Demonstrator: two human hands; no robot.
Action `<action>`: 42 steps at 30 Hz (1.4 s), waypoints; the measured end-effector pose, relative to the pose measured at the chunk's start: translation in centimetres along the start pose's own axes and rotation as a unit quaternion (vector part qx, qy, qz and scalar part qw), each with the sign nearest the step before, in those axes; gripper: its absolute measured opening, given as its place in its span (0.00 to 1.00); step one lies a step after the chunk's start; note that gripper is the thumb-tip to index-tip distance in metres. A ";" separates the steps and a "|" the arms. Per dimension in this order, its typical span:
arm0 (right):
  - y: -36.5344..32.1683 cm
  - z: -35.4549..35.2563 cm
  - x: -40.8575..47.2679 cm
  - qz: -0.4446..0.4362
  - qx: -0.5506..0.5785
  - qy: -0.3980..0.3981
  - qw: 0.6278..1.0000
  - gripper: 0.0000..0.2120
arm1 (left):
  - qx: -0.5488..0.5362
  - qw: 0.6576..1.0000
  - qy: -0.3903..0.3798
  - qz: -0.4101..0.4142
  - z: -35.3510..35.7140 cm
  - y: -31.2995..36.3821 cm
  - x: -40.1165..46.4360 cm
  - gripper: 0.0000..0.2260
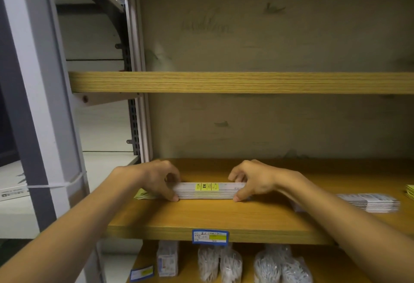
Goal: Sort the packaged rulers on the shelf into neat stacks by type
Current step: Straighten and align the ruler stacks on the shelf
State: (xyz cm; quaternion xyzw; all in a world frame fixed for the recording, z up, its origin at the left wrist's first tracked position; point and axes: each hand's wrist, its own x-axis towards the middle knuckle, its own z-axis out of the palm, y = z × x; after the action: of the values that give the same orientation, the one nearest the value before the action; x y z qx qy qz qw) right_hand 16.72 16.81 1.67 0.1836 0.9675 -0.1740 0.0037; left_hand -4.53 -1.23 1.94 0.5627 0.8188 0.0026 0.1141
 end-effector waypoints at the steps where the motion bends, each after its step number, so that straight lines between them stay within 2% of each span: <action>1: 0.0 0.0 0.1 0.000 -0.004 -0.003 1.000 0.27 | -0.002 1.000 -0.005 -0.001 0.0 0.0 0.0 0.23; 9: -0.8 -0.1 0.4 0.015 -0.022 -0.057 0.998 0.19 | -0.036 0.999 -0.024 -0.016 0.2 -0.5 -0.6 0.25; 16: -1.1 1.0 0.3 0.010 -0.022 -0.050 0.998 0.11 | -0.076 0.997 0.014 0.008 1.1 -0.9 -1.2 0.16; 19: -1.2 2.0 -0.4 -0.002 -0.056 0.015 0.998 0.12 | -0.127 0.990 0.055 0.018 2.0 -0.9 -1.7 0.16; 22: -0.9 2.9 -1.5 0.006 -0.056 0.081 0.995 0.17 | -0.153 0.977 0.148 0.009 3.2 -1.0 -2.7 0.22; 25: -0.6 3.3 -2.4 0.002 -0.070 0.116 0.991 0.20 | -0.218 0.955 0.202 0.021 4.0 -0.4 -4.4 0.29; 31: -0.9 3.2 -3.8 0.003 0.014 0.119 0.993 0.23 | -0.268 0.906 0.328 -0.004 5.5 0.6 -4.9 0.20; 34: -0.8 4.1 -4.2 -0.001 0.031 0.144 0.989 0.21 | -0.306 0.891 0.336 -0.010 6.1 0.8 -5.0 0.20; 38: -0.6 5.1 -4.3 -0.003 0.097 0.218 0.971 0.13 | -0.299 0.885 0.357 -0.011 6.9 0.2 -4.8 0.20; 42: -0.3 6.3 -4.5 0.010 0.198 0.264 0.944 0.14 | -0.350 0.869 0.349 -0.024 7.1 0.2 -5.4 0.25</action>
State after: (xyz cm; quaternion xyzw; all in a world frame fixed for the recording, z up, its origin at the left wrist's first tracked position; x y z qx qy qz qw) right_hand 20.43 12.87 -3.85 0.2300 0.8776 -0.3074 -0.2870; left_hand -1.17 -7.00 -3.92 0.4283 0.7639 0.4826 0.0103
